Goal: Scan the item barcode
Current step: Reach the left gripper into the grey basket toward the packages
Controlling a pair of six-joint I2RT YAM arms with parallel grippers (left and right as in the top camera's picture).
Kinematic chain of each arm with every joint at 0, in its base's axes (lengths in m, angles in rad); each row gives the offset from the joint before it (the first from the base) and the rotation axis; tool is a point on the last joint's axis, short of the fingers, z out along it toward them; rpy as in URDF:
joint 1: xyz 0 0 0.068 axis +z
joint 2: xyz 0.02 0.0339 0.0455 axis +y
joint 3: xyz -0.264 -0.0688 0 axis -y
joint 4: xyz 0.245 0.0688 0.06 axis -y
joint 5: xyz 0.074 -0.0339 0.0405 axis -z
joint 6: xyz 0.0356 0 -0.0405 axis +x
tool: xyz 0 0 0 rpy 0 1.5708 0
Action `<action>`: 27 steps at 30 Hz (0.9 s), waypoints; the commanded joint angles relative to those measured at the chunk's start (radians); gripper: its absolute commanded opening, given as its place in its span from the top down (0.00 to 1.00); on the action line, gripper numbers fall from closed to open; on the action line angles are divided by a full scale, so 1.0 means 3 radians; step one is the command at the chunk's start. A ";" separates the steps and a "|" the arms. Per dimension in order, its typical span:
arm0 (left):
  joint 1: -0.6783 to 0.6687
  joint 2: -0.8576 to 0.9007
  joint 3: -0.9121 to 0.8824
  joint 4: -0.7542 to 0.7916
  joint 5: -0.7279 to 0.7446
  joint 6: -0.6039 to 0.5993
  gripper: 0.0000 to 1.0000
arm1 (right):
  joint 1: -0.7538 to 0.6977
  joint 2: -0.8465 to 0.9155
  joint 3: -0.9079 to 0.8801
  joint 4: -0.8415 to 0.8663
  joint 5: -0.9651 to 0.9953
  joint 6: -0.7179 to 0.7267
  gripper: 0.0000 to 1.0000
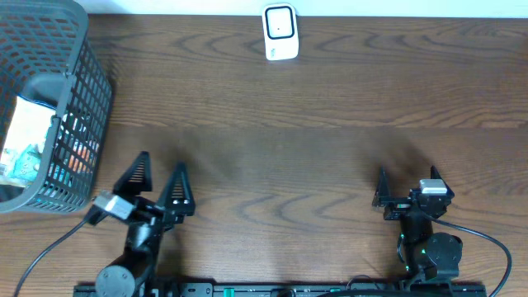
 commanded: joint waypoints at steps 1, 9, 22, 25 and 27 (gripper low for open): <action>0.0014 0.0121 0.0406 0.0033 -0.0252 0.0366 0.02 | 0.0000 -0.0018 -0.0005 -0.0013 -0.0009 -0.0038 0.01; 0.0014 0.1227 0.1898 -0.1082 -0.0305 0.0866 0.02 | 0.0000 -0.0018 -0.0005 -0.0013 -0.0009 -0.0038 0.01; 0.0014 0.3635 0.5225 -0.4045 -0.0188 0.2063 0.02 | 0.0000 -0.0018 -0.0005 -0.0013 -0.0009 -0.0038 0.01; 0.0025 0.3923 0.5600 -0.4247 -0.0189 0.2056 0.02 | 0.0000 -0.0018 -0.0005 -0.0013 -0.0009 -0.0038 0.01; 0.0111 0.4184 0.5973 -0.4479 -0.0191 0.2056 0.02 | 0.0000 -0.0018 -0.0005 -0.0013 -0.0009 -0.0038 0.01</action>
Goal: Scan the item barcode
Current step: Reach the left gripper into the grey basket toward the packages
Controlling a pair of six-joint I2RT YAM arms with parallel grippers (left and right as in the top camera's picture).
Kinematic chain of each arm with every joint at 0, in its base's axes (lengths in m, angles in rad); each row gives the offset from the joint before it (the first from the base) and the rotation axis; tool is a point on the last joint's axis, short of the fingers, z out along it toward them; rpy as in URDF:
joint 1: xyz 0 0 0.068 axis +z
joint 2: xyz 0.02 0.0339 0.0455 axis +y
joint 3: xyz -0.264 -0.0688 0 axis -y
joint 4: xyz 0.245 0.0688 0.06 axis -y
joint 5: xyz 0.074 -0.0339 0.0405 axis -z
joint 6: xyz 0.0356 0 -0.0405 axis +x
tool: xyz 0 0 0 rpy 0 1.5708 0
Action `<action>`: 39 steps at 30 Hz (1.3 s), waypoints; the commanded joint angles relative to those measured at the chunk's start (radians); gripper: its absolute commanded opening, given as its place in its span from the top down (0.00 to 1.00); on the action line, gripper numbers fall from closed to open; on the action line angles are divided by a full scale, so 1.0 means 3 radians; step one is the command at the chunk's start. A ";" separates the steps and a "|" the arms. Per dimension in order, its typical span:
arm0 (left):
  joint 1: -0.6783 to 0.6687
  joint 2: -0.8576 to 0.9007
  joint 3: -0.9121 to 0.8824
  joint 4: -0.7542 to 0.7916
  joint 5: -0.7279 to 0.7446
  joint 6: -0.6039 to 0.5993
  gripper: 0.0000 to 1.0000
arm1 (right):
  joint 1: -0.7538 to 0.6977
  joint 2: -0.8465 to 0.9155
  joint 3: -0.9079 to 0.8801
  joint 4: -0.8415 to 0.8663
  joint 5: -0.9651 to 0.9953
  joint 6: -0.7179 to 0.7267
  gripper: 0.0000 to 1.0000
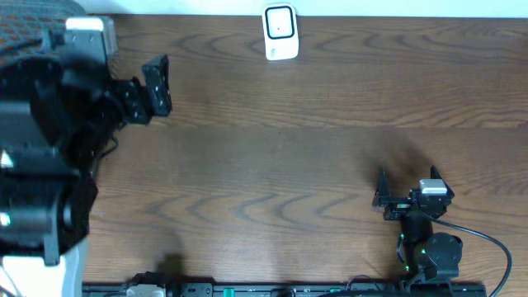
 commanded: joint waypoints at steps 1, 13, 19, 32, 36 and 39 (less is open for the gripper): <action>0.0156 0.0427 0.0680 -0.0299 0.0025 0.0167 0.03 | 0.0000 -0.0018 -0.0005 -0.0011 -0.0008 -0.0038 0.01; 0.1656 0.1919 0.2042 -0.0924 -0.0299 -0.0357 0.02 | 0.0000 -0.0018 -0.0005 -0.0011 -0.0008 -0.0037 0.01; 0.2075 0.2258 0.1957 -0.1158 -0.0299 -0.0357 0.02 | 0.0000 -0.0018 -0.0005 -0.0011 -0.0008 -0.0037 0.01; 0.2396 0.2574 0.1349 -0.1162 -0.0712 -0.0332 0.03 | 0.0000 -0.0018 -0.0005 -0.0011 -0.0008 -0.0038 0.01; 0.2397 0.2576 0.1024 -0.1113 -0.0832 -0.0333 0.02 | 0.0000 -0.0018 -0.0005 -0.0011 -0.0008 -0.0037 0.01; 0.2397 0.2576 0.0768 -0.1064 -0.0861 -0.0373 0.03 | 0.0000 -0.0018 -0.0005 -0.0011 -0.0008 -0.0038 0.01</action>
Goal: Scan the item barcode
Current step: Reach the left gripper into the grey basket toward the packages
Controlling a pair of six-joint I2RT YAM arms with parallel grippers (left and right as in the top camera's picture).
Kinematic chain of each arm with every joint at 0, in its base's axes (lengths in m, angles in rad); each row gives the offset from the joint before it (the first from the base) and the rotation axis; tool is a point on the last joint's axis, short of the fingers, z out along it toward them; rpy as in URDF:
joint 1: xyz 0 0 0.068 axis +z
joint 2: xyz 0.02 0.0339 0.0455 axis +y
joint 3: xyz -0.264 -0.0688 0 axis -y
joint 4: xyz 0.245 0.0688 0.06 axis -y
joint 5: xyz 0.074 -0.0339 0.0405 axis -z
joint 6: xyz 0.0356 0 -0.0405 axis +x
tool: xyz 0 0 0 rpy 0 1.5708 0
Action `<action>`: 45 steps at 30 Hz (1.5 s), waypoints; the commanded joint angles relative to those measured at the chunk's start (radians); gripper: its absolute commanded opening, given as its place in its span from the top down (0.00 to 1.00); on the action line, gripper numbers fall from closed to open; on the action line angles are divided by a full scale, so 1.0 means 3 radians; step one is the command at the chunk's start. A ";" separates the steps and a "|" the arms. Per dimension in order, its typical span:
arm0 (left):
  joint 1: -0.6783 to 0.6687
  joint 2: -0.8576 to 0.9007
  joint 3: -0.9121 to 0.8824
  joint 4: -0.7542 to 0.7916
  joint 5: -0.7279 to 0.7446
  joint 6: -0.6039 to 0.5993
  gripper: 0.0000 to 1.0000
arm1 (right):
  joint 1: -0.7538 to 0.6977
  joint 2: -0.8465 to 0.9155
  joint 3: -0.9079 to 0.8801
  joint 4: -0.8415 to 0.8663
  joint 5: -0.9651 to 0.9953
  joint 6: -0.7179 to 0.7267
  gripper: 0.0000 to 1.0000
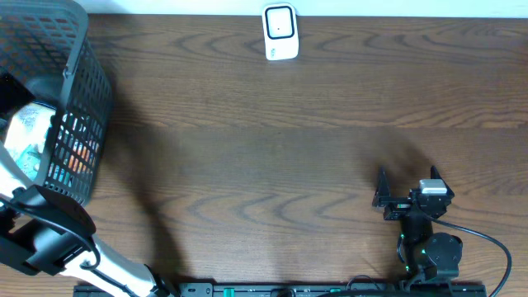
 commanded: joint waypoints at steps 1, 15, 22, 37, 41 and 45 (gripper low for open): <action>0.0006 0.0048 -0.0317 0.0075 -0.0153 -0.0132 0.02 | 0.0000 -0.0018 -0.0005 -0.0013 -0.0008 -0.0037 0.01; 0.0039 0.0053 -0.0862 0.0436 -0.0140 -0.0322 0.02 | 0.0000 -0.0018 -0.0005 -0.0013 -0.0008 -0.0037 0.01; 0.0118 0.0057 -0.1269 0.0759 -0.0139 -0.0532 0.02 | 0.0000 -0.0018 -0.0005 -0.0013 -0.0008 -0.0037 0.01; 0.0153 0.0322 -0.1396 0.0960 -0.0136 -0.0568 0.02 | 0.0000 -0.0018 -0.0005 -0.0013 -0.0008 -0.0037 0.01; 0.0153 0.0453 -0.1396 0.0958 -0.0137 -0.0554 0.01 | 0.0000 -0.0018 -0.0005 -0.0013 -0.0008 -0.0037 0.01; 0.0153 0.0496 -0.1396 0.0966 -0.0140 -0.0551 0.15 | 0.0000 -0.0018 -0.0005 -0.0013 -0.0008 -0.0037 0.01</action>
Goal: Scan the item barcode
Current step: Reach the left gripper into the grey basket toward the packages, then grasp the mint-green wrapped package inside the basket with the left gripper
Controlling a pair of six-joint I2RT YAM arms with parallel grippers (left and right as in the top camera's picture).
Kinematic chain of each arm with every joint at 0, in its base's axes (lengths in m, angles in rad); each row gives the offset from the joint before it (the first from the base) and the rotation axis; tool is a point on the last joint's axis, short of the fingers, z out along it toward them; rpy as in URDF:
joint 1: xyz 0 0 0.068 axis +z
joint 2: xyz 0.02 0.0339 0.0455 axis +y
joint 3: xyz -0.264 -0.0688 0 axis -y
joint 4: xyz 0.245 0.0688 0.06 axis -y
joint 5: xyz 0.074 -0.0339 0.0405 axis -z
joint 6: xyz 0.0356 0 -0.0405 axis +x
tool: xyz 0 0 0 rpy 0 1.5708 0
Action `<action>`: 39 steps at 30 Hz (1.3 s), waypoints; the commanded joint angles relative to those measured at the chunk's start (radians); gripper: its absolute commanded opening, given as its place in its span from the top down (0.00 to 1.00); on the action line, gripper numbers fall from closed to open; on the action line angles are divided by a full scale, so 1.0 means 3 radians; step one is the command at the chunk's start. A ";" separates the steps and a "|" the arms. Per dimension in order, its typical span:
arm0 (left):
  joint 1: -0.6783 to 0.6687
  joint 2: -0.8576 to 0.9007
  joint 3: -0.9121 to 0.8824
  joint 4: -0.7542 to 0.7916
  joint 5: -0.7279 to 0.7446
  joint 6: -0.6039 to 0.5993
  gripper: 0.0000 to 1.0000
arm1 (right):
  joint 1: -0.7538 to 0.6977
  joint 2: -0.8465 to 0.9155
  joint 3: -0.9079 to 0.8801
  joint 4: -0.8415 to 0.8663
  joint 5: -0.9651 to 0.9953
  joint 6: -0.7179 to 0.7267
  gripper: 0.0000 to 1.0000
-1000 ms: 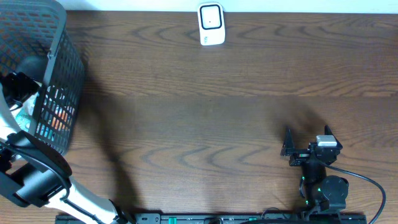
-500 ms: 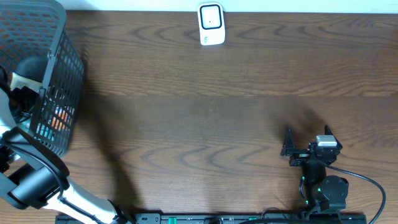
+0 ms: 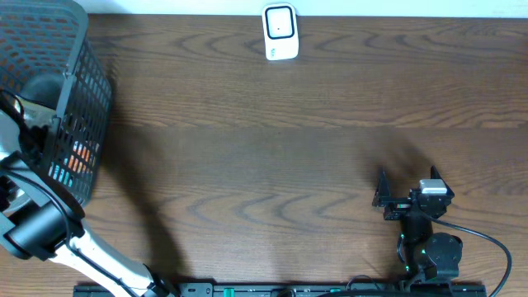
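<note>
The white barcode scanner (image 3: 280,33) stands at the table's far edge, near the middle. A dark mesh basket (image 3: 78,91) sits at the far left; through its wall show orange and teal bits of a packaged item (image 3: 74,157). My left arm (image 3: 37,227) comes up from the near left and goes down into the basket. The left gripper (image 3: 29,124) is inside it, over the item, with its fingers hidden under the wrist. My right gripper (image 3: 407,183) rests at the near right, open and holding nothing.
Brown wooden table (image 3: 264,140) between basket, scanner and right arm. A black rail (image 3: 280,289) runs along the near edge. The right arm's cable (image 3: 487,243) loops out at the near right.
My left arm has gone further into the basket and now covers the white packaged item that showed there before. The right arm has not moved.
At first my left gripper stood open at the near left, the item lying in the basket. Then the left arm was raised high over the basket. Later it came in from the near left edge, and now it is down inside the basket.
</note>
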 commanded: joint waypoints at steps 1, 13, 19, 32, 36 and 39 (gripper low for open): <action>0.0011 0.0025 -0.0015 0.0015 0.0000 -0.0008 0.25 | 0.0000 -0.0018 -0.0005 -0.0013 -0.0008 -0.0037 0.01; 0.0011 -0.0341 0.0019 0.0014 0.0003 -0.0011 0.85 | 0.0000 -0.0018 -0.0005 -0.0013 -0.0008 -0.0038 0.01; 0.0008 -0.0810 0.0019 0.0156 0.0004 -0.0013 0.92 | 0.0000 -0.0018 -0.0005 -0.0013 -0.0008 -0.0038 0.01; 0.0008 -0.1066 -0.0019 0.0275 0.0098 -0.0011 0.92 | 0.0000 -0.0018 -0.0005 -0.0013 -0.0008 -0.0037 0.01; 0.0008 -0.1005 -0.0125 0.0214 0.0284 -0.0011 0.91 | 0.0000 -0.0018 -0.0005 -0.0013 -0.0008 -0.0038 0.01; 0.0008 -0.0951 -0.0240 0.0153 0.0300 -0.0005 0.62 | 0.0000 -0.0018 -0.0005 -0.0013 -0.0008 -0.0037 0.01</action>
